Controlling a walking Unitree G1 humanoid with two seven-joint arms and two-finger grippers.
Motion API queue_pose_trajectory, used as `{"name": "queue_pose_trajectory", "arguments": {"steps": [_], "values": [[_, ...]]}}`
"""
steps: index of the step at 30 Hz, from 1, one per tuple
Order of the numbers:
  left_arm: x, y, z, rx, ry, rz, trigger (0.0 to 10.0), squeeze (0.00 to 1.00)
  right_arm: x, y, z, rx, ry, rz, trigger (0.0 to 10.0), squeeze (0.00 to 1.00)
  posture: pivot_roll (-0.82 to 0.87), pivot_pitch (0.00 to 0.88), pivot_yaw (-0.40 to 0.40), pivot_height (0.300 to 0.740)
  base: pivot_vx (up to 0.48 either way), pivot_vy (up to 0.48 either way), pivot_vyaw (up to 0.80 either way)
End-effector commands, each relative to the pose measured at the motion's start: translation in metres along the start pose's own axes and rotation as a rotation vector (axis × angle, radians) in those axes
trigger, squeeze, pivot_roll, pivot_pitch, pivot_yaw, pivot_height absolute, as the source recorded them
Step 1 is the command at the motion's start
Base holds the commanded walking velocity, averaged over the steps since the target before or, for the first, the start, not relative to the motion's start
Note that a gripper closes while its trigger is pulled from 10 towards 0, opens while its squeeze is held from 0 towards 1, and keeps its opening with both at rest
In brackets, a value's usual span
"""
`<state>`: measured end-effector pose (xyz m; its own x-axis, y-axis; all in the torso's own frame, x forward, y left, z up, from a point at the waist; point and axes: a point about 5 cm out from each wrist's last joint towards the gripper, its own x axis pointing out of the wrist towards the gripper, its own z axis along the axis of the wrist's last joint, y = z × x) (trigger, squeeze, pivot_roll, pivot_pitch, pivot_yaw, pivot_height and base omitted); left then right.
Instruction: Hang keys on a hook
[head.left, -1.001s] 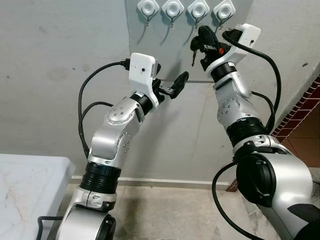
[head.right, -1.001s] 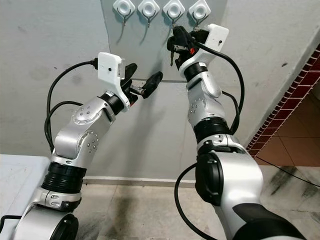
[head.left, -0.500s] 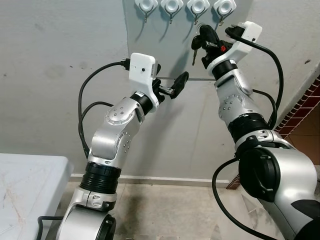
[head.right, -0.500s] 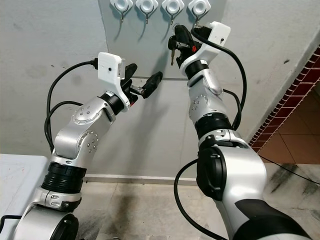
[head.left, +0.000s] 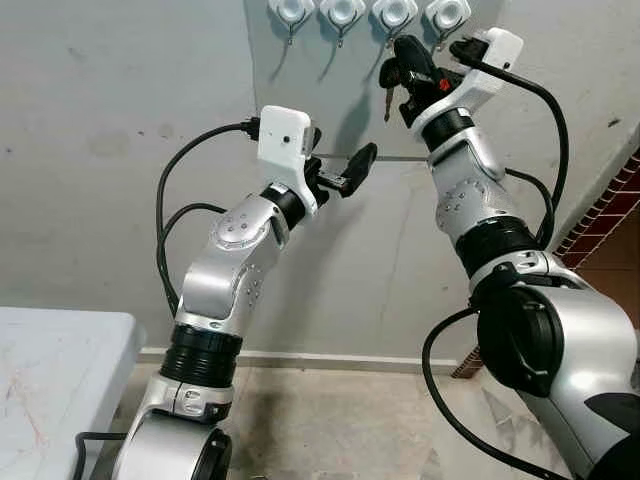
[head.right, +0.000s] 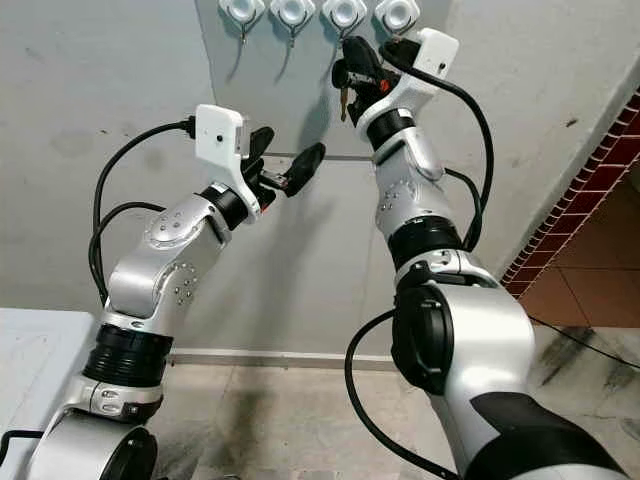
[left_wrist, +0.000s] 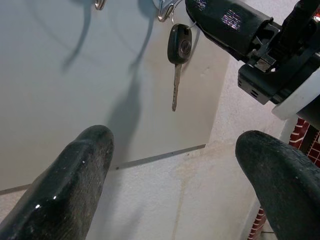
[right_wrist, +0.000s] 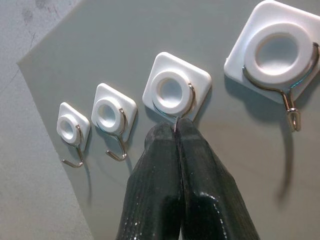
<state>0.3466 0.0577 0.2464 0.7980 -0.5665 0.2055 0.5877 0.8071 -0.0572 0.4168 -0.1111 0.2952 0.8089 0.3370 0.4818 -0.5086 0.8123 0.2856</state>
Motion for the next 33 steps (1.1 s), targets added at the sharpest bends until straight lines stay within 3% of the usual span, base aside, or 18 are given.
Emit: {"name": "queue_pose_trajectory", "arguments": {"steps": [1,4,6,9,10,11,13,14,18,22,23,24,25,32,33], "values": [[0.000,-0.002,0.006,0.002,-0.019,-0.001,10.0,0.00,0.009,0.011,0.009,-0.082,-0.007,0.041,10.0,0.00,0.05,0.062,-0.015,0.732,0.000,0.000,0.00],[0.000,-0.002,0.006,-0.001,-0.020,-0.001,10.0,0.00,0.010,0.015,0.009,-0.285,0.029,0.063,10.0,0.00,0.05,0.062,-0.015,0.732,0.000,0.000,0.00],[0.000,-0.002,0.006,-0.003,-0.021,-0.001,10.0,0.00,0.011,0.016,0.009,-0.366,0.041,0.065,10.0,0.00,0.05,0.062,-0.015,0.732,0.000,0.000,0.00],[0.000,-0.002,0.006,-0.010,-0.022,-0.001,10.0,0.00,0.013,0.019,0.010,-0.656,0.097,0.075,10.0,0.00,0.05,0.063,-0.015,0.732,0.000,0.000,0.00],[0.000,-0.002,0.006,-0.010,-0.022,-0.001,10.0,0.00,0.013,0.019,0.010,-0.656,0.097,0.075,10.0,0.00,0.05,0.063,-0.015,0.732,0.000,0.000,0.00],[0.000,-0.002,0.006,-0.013,-0.023,-0.001,10.0,0.00,0.014,0.019,0.010,-0.741,0.111,0.070,10.0,0.00,0.05,0.063,-0.015,0.732,0.000,0.000,0.00],[0.000,-0.002,0.006,-0.014,-0.023,-0.001,10.0,0.00,0.014,0.019,0.010,-0.799,0.118,0.073,10.0,0.00,0.05,0.063,-0.015,0.732,0.000,0.000,0.00],[0.000,-0.002,0.006,-0.016,-0.024,0.000,10.0,0.00,0.014,0.018,0.009,-0.886,0.137,0.068,10.0,0.00,0.05,0.066,-0.016,0.732,0.000,0.000,0.00],[-0.001,-0.001,0.007,-0.021,-0.027,0.007,10.0,0.00,0.013,0.010,0.008,-1.037,0.211,0.030,10.0,0.00,0.05,0.068,-0.017,0.732,0.000,0.000,0.00],[-0.001,0.000,0.008,-0.025,-0.028,0.013,10.0,0.00,0.010,0.004,0.004,-1.053,0.246,0.010,10.0,0.00,0.05,0.070,-0.017,0.732,0.000,0.000,0.00],[-0.001,0.001,0.008,-0.026,-0.029,0.014,10.0,0.00,0.009,0.002,0.003,-1.007,0.242,-0.012,10.0,0.00,0.05,0.070,-0.017,0.732,0.000,0.000,0.00],[-0.001,0.001,0.008,-0.028,-0.030,0.016,10.0,0.00,0.008,0.001,0.003,-0.949,0.240,-0.024,10.0,0.15,0.05,0.071,-0.018,0.732,0.000,0.000,0.00],[-0.001,0.001,0.008,-0.030,-0.030,0.017,10.0,0.00,0.007,0.000,0.002,-0.899,0.238,-0.026,10.0,1.00,0.05,0.071,-0.018,0.732,0.000,0.000,0.00],[-0.001,0.001,0.009,-0.040,-0.033,0.021,10.0,0.00,0.003,-0.003,0.000,-0.774,0.193,-0.055,10.0,1.00,0.05,0.069,-0.020,0.732,0.000,0.000,0.00],[-0.001,0.001,0.008,-0.038,-0.034,0.025,10.0,0.00,0.001,-0.005,0.001,-0.672,0.157,-0.070,10.0,1.00,0.05,0.069,-0.020,0.732,0.000,0.000,0.00]]}}
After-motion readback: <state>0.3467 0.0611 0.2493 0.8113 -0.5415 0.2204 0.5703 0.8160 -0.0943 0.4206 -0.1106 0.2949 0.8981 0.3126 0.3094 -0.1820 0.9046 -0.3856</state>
